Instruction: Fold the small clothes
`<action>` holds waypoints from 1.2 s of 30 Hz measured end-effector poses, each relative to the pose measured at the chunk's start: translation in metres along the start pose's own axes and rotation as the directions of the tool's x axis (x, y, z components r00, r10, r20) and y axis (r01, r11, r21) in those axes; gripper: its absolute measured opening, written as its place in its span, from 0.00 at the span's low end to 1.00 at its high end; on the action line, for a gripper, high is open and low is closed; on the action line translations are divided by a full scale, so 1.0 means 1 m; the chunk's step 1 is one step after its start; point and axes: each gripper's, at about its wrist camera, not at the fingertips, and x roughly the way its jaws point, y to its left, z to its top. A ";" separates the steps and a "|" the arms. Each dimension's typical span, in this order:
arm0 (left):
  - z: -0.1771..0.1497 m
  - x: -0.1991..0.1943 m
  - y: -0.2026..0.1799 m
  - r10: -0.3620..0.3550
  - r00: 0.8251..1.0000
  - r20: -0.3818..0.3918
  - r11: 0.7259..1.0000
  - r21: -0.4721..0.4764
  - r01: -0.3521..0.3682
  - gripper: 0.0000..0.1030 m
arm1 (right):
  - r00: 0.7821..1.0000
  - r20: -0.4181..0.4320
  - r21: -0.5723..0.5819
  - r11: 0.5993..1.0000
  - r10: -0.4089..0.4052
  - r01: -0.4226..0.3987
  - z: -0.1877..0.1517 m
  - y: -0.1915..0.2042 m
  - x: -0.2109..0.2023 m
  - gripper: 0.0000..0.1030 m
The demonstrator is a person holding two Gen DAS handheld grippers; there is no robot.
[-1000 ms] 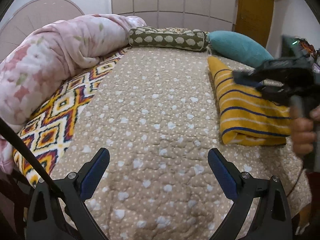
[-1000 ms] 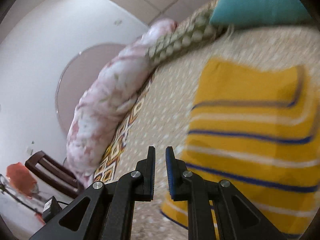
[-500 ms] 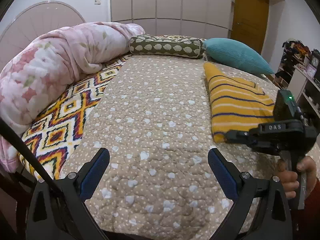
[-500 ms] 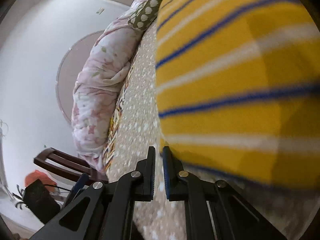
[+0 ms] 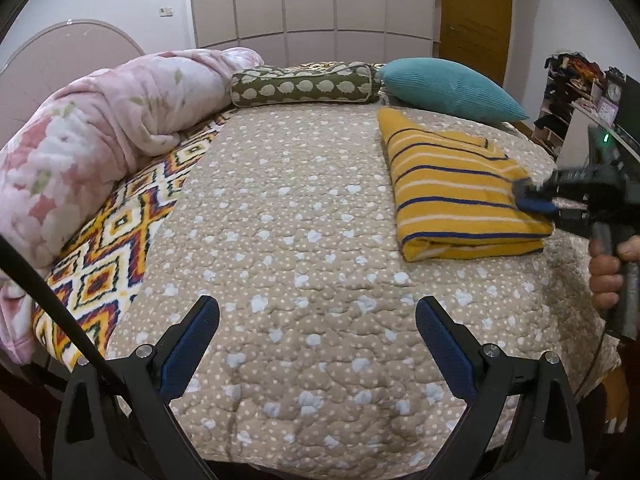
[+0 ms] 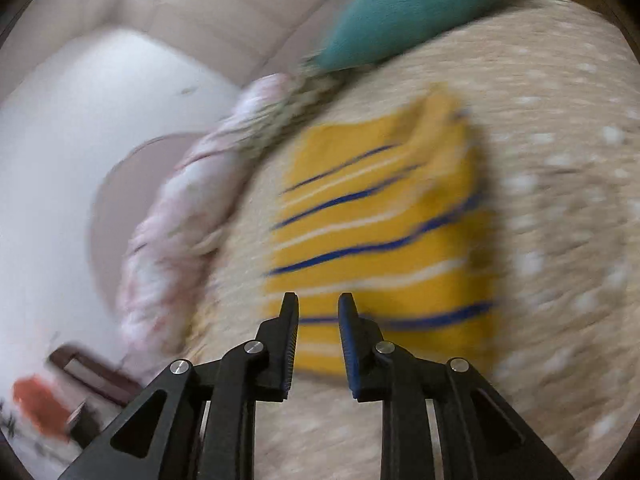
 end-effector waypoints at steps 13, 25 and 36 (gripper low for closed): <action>-0.005 0.056 -0.015 -0.060 0.992 -0.111 0.997 0.036 0.064 0.95 | 0.962 0.160 0.033 0.975 -0.221 0.218 -0.057 -0.026 -0.081 0.30; -0.023 0.089 -0.029 -0.061 0.980 -0.189 0.998 0.000 0.063 0.96 | 0.875 0.142 -0.030 0.881 -0.464 0.472 -0.095 -0.038 -0.085 0.37; -0.030 0.092 -0.027 -0.065 0.984 -0.164 0.998 -0.016 0.064 1.00 | 0.842 0.153 -0.076 0.843 -0.517 0.532 -0.100 -0.031 -0.066 0.58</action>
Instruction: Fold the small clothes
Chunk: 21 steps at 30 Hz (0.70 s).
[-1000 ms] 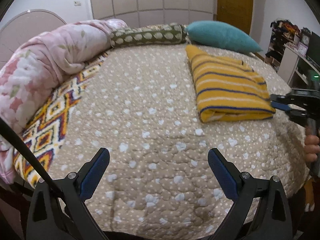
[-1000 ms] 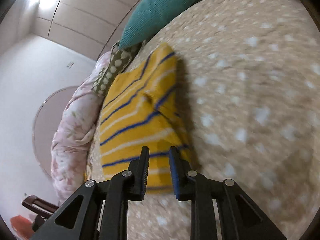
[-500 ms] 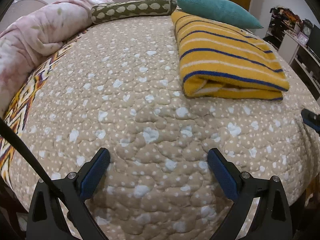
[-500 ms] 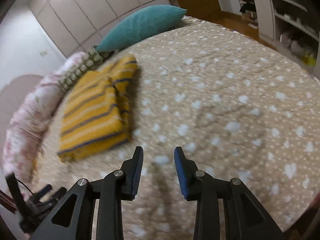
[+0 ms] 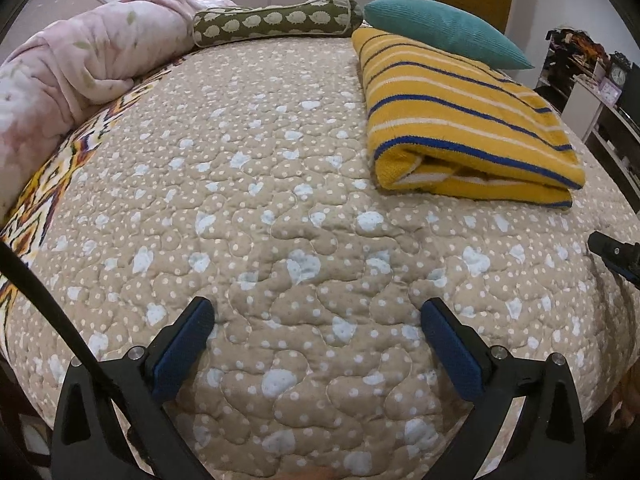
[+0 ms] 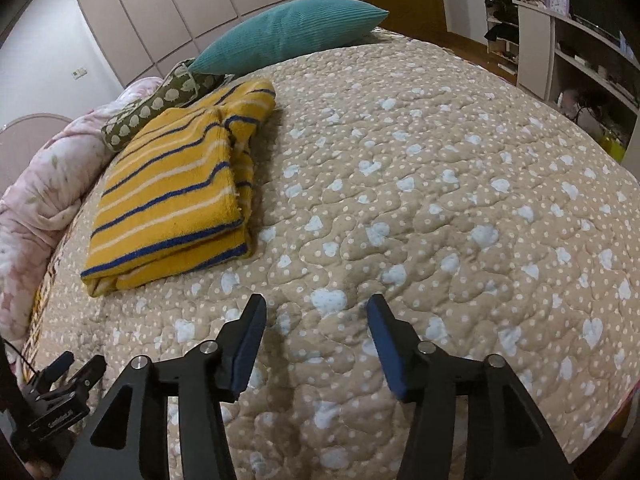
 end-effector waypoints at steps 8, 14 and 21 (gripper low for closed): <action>0.018 -0.001 0.001 0.010 0.994 -0.109 0.999 -0.030 -0.014 1.00 | 0.998 -0.037 -0.047 0.998 -0.054 0.052 0.003 0.013 0.005 0.64; 0.014 -0.028 0.002 0.042 0.997 -0.063 0.996 -0.073 -0.047 1.00 | 0.999 -0.026 -0.034 0.999 -0.042 0.041 0.004 0.016 -0.004 0.64; 0.013 -0.052 -0.001 0.087 0.996 0.009 0.994 -0.063 -0.086 1.00 | 0.996 0.056 -0.060 0.996 -0.067 0.070 0.003 0.039 -0.020 0.64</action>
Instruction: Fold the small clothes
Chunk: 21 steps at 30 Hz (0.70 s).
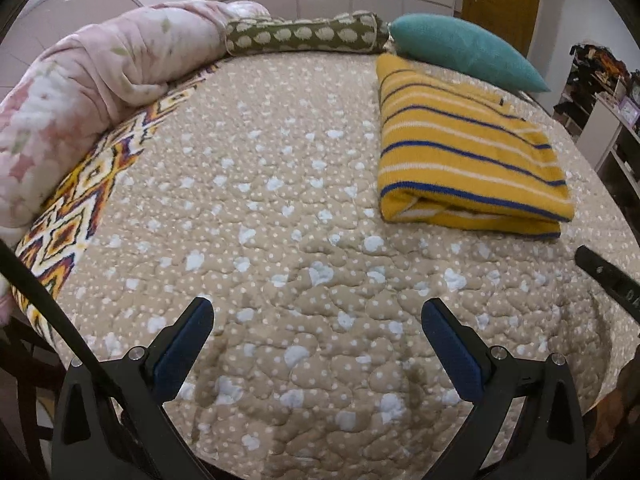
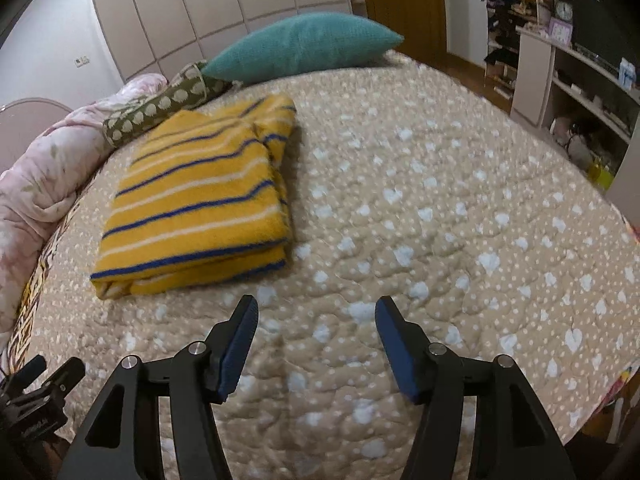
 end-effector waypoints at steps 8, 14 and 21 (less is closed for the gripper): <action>0.000 -0.007 -0.009 -0.015 1.000 0.012 0.999 0.033 0.015 1.00 | 1.000 -0.003 -0.093 0.995 -0.026 0.026 -0.001 0.022 0.006 0.64; -0.003 -0.004 -0.015 -0.024 1.000 -0.001 0.999 0.046 0.024 1.00 | 0.999 -0.014 -0.089 0.995 -0.035 0.034 -0.006 0.019 0.011 0.64; -0.007 -0.006 -0.020 -0.010 1.000 -0.007 0.998 0.066 0.011 1.00 | 0.999 -0.007 -0.122 0.991 -0.046 0.045 -0.012 0.024 0.011 0.64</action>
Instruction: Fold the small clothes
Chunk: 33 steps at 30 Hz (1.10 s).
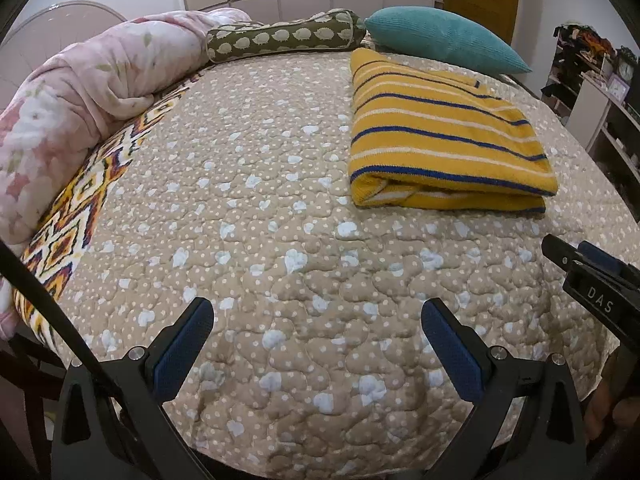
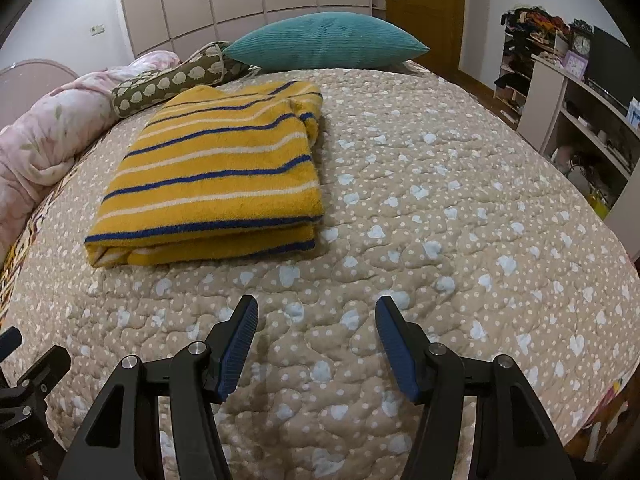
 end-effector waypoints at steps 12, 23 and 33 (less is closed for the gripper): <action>-0.003 -0.004 -0.001 -0.016 1.000 -0.003 1.000 0.010 0.016 1.00 | 0.999 0.034 -0.059 0.997 -0.037 0.039 0.000 0.010 -0.008 0.65; -0.005 -0.006 0.000 -0.005 1.000 0.006 1.000 0.010 0.005 1.00 | 0.998 0.041 -0.096 0.994 -0.047 0.051 -0.003 0.017 -0.010 0.66; -0.006 -0.002 0.002 -0.001 1.000 -0.012 1.000 -0.001 0.001 1.00 | 0.996 0.052 -0.111 0.991 -0.068 0.073 -0.004 0.019 -0.012 0.67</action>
